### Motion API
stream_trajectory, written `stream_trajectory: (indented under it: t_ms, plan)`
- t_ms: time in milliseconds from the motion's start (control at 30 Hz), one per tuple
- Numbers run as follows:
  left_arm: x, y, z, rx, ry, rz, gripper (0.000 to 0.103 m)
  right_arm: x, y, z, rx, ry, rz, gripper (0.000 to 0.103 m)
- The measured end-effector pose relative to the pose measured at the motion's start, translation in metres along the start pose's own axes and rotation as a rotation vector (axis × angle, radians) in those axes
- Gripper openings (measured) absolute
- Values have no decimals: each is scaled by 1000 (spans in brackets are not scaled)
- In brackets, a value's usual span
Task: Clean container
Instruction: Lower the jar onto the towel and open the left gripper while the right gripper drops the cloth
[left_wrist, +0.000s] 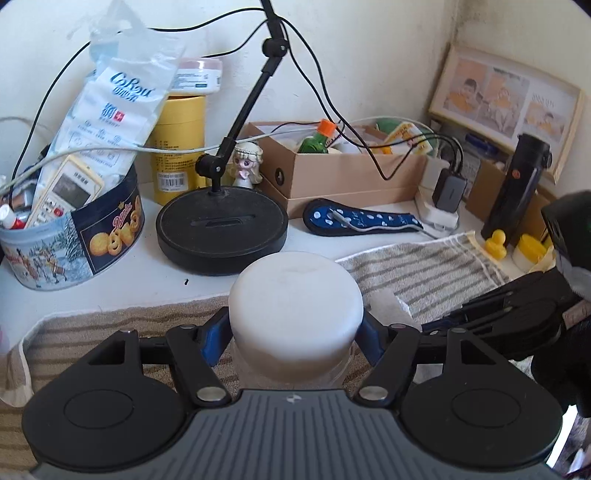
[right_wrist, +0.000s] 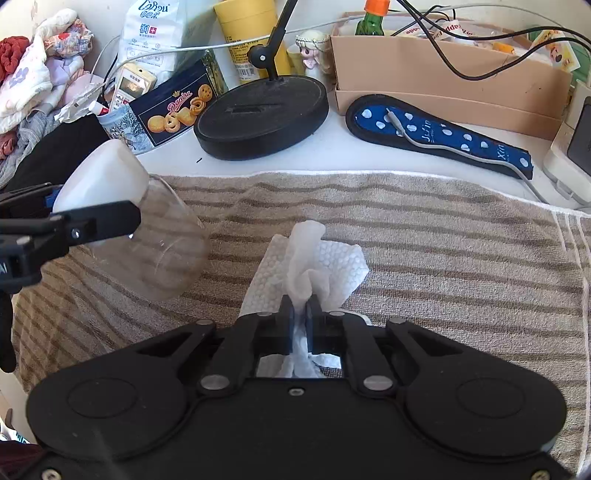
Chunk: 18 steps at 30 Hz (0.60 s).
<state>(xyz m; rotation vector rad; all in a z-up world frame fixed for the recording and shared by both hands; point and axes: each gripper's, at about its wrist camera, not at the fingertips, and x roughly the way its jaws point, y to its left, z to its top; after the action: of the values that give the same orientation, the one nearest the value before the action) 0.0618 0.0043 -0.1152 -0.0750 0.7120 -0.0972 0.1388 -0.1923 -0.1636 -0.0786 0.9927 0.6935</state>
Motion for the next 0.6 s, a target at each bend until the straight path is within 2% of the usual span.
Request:
stream_trajectory:
  t_ms: [67,133,167,233,333,600]
  plan:
    - [3,-5,3,14,22,8,71,-1,-4,1,41,7,44,24]
    - [5,-4,5,-2,44,10,74,-2,-3,4,69,29,91,56]
    - [5,-3,5,-16,54,12,76,-1,2,4,58,43,90,61]
    - [5,0,6,-53,69,16,79,-2,12,6,15,71,63,66]
    - [5,3,7,-95,84,22,80,-10,15,7,26,84,80,75]
    - [-3,3,14,-169,80,35,80,-36,7,10,41,64,103,81]
